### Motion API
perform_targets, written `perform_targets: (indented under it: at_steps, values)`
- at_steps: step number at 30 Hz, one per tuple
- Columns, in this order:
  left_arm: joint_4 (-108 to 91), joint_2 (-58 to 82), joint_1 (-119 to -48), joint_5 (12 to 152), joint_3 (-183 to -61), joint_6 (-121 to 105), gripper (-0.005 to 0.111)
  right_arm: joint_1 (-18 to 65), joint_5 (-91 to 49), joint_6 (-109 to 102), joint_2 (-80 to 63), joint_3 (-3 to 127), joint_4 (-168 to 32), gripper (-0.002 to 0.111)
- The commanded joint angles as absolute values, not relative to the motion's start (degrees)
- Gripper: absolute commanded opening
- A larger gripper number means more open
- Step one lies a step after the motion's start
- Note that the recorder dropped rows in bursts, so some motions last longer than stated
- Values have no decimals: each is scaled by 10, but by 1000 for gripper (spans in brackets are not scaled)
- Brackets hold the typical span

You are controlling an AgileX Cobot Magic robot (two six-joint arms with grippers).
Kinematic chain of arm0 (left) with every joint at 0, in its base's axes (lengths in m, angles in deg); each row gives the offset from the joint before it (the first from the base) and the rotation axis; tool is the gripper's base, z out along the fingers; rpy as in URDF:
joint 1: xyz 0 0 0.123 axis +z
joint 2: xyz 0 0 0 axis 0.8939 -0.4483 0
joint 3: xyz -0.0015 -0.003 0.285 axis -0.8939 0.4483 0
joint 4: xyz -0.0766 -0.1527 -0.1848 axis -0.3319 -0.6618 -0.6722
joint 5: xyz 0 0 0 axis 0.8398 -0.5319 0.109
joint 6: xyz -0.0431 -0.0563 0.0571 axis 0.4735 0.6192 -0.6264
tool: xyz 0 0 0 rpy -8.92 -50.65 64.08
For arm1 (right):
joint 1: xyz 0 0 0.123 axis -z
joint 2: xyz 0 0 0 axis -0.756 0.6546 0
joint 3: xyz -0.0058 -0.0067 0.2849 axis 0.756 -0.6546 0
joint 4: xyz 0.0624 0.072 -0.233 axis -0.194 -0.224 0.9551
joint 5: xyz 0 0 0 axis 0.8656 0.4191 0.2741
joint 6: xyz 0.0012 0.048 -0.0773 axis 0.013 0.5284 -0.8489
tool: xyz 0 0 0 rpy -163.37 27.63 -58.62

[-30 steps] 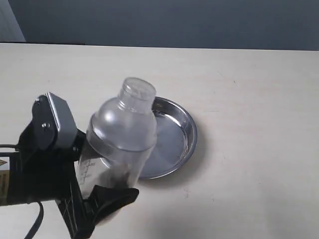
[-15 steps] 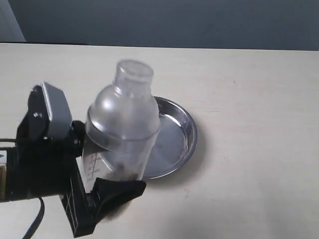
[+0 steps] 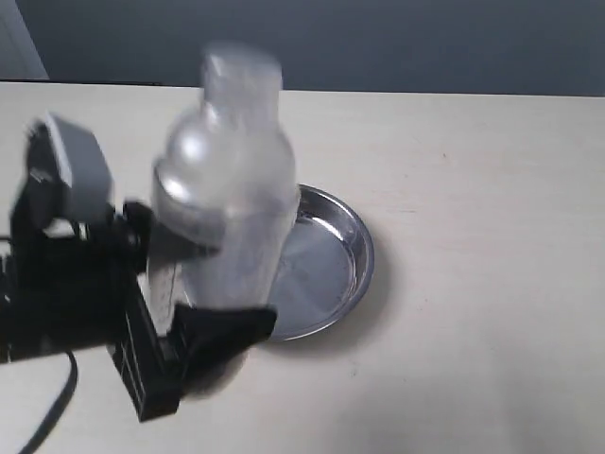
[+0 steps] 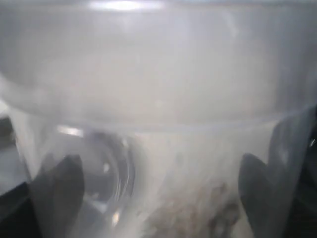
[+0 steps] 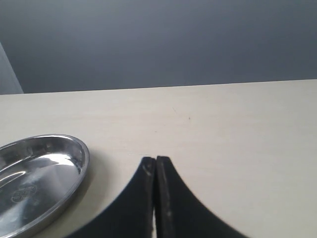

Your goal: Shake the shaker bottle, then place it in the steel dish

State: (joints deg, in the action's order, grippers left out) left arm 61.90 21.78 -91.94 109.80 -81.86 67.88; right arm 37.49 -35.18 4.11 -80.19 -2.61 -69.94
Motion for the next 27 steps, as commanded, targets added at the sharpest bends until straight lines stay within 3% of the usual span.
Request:
perform_targets:
  at_steps: [1,6,12,15,20,24,27]
  values:
    - [615,228,-921,1190,-866,677,0,377,-345,41,-804,-27,-702,-1]
    - [657,294,-921,1163,-954,649,0,377,-344,41,-804,-27,-702,-1]
    - [650,236,-921,1071,-834,793,0,377,-345,41,-804,-27,-702,-1]
    - [657,221,-921,1112,-845,763,0,377,-345,41,-804,-27,-702,-1]
    - [647,269,-921,1230,-972,637,0,377,-345,41,-804,-27,-702,-1]
    - [696,273,-921,1153,-918,687,0,377,-345,41,-804,-27,-702,-1]
    - [695,273,-921,1172,-891,699,0,377,-345,41,-804,-27,-702,-1]
